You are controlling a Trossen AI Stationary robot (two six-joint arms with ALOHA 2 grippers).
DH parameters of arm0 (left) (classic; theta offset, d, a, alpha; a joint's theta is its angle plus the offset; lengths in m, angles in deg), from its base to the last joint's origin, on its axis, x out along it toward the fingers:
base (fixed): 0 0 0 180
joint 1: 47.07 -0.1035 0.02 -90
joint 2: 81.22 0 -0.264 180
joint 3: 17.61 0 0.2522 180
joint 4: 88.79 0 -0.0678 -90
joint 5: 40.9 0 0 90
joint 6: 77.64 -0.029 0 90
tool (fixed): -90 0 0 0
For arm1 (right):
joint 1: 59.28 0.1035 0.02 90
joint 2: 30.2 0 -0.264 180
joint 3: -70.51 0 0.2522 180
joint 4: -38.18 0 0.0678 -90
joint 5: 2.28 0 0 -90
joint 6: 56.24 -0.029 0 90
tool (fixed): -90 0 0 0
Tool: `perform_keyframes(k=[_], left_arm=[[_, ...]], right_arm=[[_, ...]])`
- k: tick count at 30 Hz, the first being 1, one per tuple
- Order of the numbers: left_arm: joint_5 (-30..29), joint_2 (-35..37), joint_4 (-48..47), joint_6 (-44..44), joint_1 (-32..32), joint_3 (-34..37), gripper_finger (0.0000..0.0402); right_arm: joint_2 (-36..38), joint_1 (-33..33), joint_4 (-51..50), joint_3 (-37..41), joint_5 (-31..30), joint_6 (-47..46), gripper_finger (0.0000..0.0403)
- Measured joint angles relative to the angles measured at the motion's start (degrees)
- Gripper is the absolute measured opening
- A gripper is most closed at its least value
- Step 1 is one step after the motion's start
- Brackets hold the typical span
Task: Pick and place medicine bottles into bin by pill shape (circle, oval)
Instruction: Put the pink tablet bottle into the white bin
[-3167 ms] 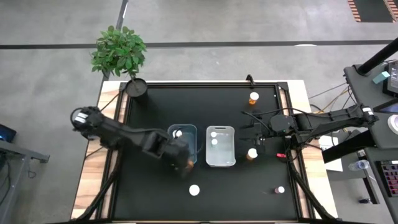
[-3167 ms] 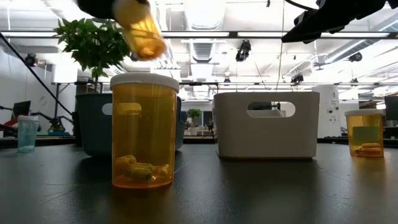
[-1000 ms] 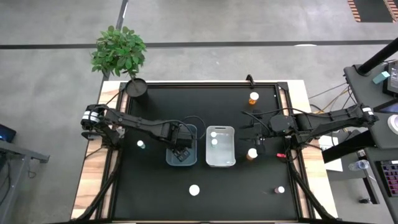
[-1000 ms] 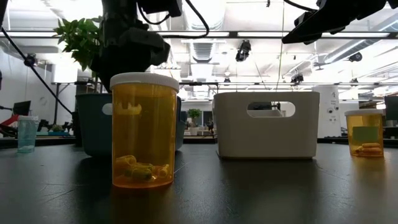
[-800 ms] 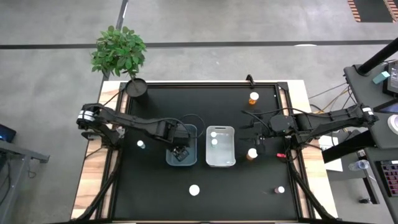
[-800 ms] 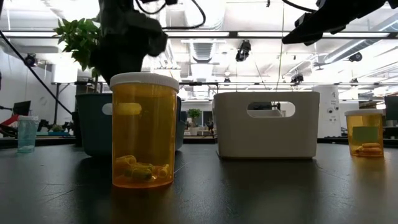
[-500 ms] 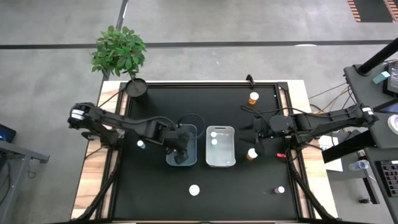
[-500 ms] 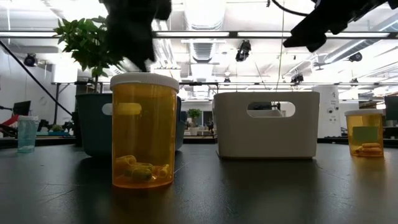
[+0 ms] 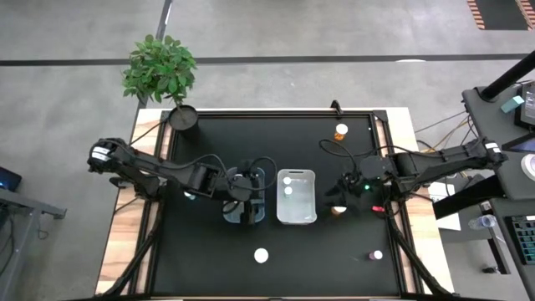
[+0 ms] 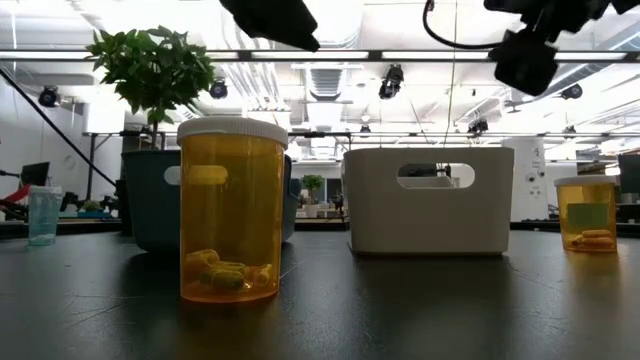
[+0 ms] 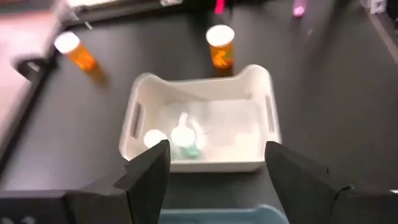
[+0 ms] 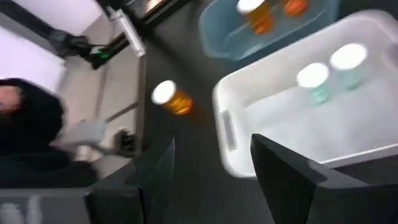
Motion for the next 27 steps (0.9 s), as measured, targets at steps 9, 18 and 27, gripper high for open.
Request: perform_keyframes(k=[9, 18, 27], left_arm=[[-8.33, 0.04, 0.93, -9.08, -0.02, 0.48, 0.0244], [-8.36, 0.04, 5.2, -15.7, 0.0, 1.22, 0.0244], [-8.34, 0.04, 5.73, -17.33, 0.0, 1.25, 0.0244]], right_arm=[[-5.77, 7.99, -5.42, -5.6, 1.01, -19.34, 0.0203], [-15.89, 19.97, -21.29, -18.45, 1.08, -39.23, 0.0203], [-26.46, 33.65, -36.34, -30.66, -2.74, -53.4, 0.0203]])
